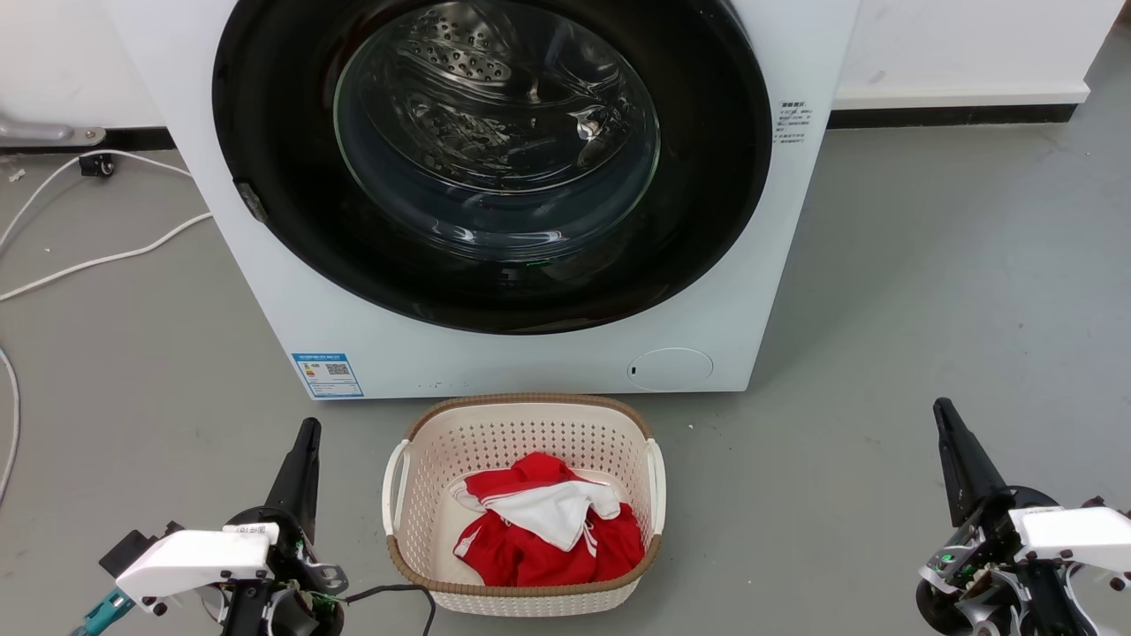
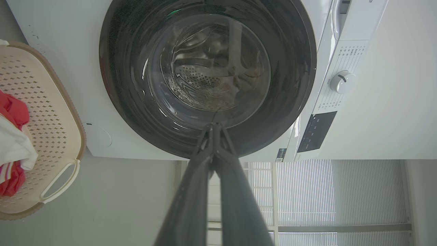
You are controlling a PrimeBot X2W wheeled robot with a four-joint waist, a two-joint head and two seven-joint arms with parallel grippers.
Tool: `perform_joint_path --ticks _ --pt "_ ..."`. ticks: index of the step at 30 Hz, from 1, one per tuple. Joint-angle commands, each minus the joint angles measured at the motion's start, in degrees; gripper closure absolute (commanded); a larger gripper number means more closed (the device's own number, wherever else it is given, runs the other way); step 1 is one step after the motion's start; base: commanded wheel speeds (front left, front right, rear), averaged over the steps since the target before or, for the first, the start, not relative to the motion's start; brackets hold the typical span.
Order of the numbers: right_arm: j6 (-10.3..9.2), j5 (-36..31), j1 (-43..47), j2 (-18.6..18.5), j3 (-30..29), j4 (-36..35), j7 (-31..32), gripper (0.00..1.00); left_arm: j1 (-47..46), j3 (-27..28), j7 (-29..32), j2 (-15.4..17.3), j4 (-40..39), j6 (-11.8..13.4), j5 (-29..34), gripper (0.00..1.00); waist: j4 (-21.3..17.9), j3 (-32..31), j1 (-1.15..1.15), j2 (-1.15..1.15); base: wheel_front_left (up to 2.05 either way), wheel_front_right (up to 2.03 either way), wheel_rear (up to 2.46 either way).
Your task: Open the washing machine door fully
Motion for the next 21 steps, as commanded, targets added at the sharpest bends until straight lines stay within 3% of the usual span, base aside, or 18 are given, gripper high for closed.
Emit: perform_joint_path --ticks 1,8,9,21 --pt "0.00 0.01 -0.83 0.26 0.05 0.03 -0.01 1.00 -0.44 0.10 0.08 -0.04 -0.05 -0.23 0.18 1.00 0.00 0.00 0.00 0.00 0.00 0.00 0.00" --pt "0.00 0.01 -0.83 0.26 0.05 0.03 -0.01 1.00 -0.44 0.10 0.08 -0.04 -0.05 -0.23 0.18 1.00 0.00 0.00 0.00 0.00 0.00 0.00 0.00" --pt "0.00 0.00 0.10 -0.01 0.00 0.13 0.00 0.00 0.09 -0.01 0.00 -0.01 0.19 0.00 -0.02 0.00 0.00 0.00 0.00 0.00 0.00 0.00 0.00" --pt "0.00 -3.69 1.23 0.01 0.97 -2.09 -3.14 0.00 -0.03 -2.50 -3.14 -0.04 -1.25 0.01 2.57 0.00 0.09 0.07 0.00 0.00 0.00 0.00 0.00"
